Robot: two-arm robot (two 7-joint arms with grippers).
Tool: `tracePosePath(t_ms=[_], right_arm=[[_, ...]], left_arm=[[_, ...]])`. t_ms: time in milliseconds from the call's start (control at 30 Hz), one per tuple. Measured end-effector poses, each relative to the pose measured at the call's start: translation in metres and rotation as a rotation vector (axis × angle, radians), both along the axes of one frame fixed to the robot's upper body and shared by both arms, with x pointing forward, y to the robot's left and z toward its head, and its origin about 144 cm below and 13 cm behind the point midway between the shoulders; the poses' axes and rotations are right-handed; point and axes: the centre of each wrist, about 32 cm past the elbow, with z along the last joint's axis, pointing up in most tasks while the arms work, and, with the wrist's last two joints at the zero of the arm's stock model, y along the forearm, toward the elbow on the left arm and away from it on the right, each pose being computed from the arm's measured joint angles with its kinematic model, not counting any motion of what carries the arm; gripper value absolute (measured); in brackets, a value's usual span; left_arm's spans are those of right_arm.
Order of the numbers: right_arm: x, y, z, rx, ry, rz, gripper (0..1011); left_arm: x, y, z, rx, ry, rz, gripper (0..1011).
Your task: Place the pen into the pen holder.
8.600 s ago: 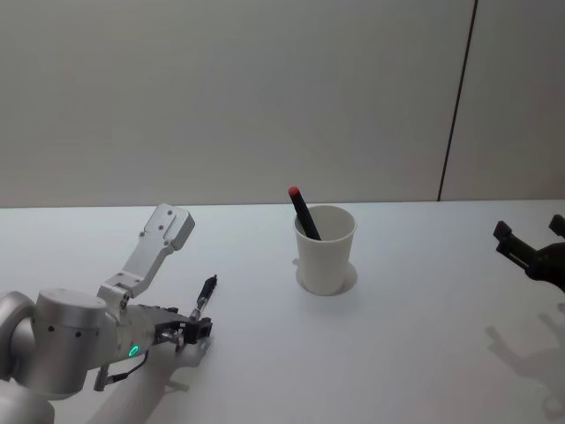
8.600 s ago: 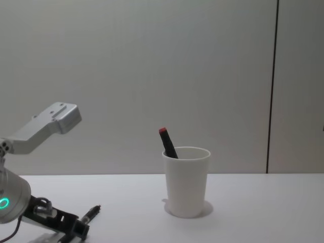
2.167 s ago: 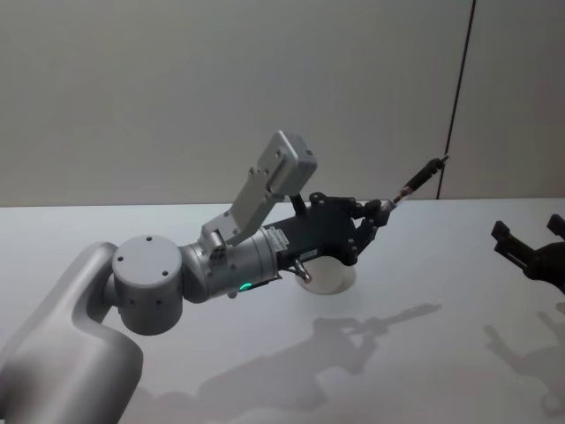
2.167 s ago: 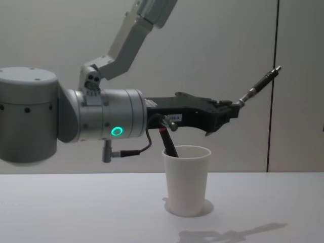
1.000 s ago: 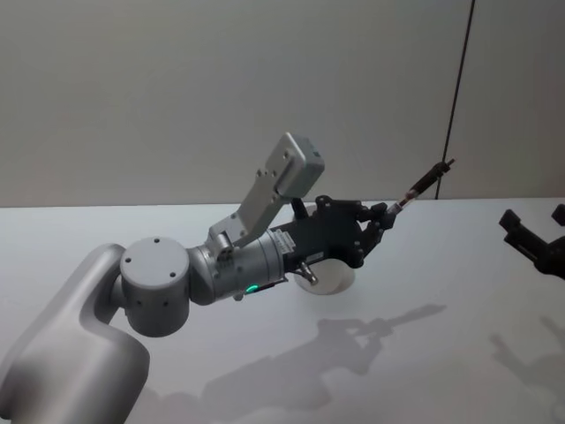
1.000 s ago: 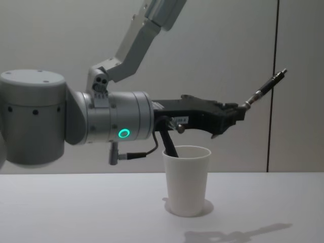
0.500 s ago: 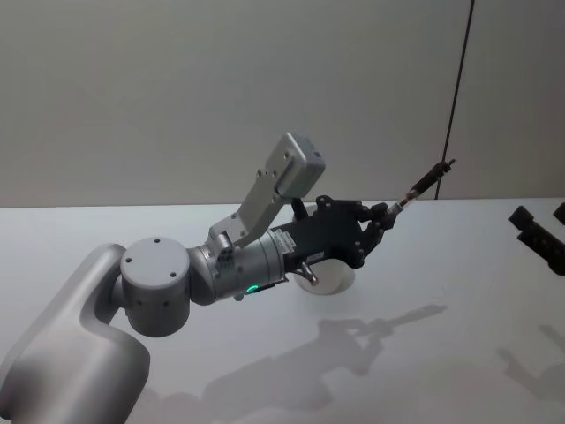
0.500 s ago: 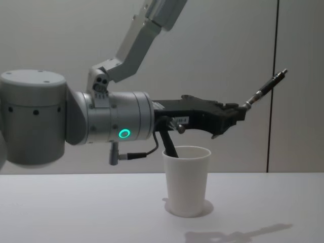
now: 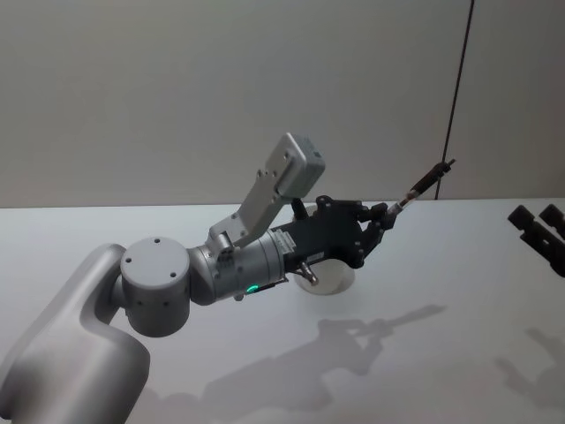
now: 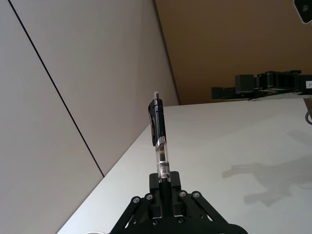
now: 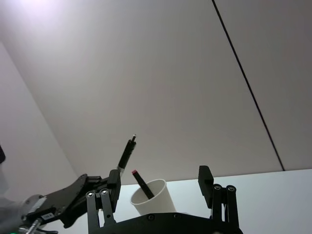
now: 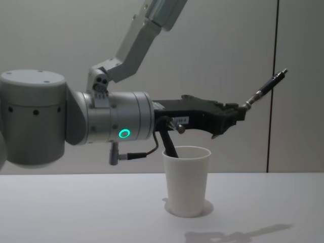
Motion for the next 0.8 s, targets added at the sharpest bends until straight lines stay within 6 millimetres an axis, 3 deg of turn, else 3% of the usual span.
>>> tracePosePath(t_ms=[800], right_arm=[[0.031, 0.025, -0.015, 0.159, 0.024, 0.157, 1002]], left_arm=[[0.000, 0.000, 0.000, 0.000, 0.000, 0.000, 134]])
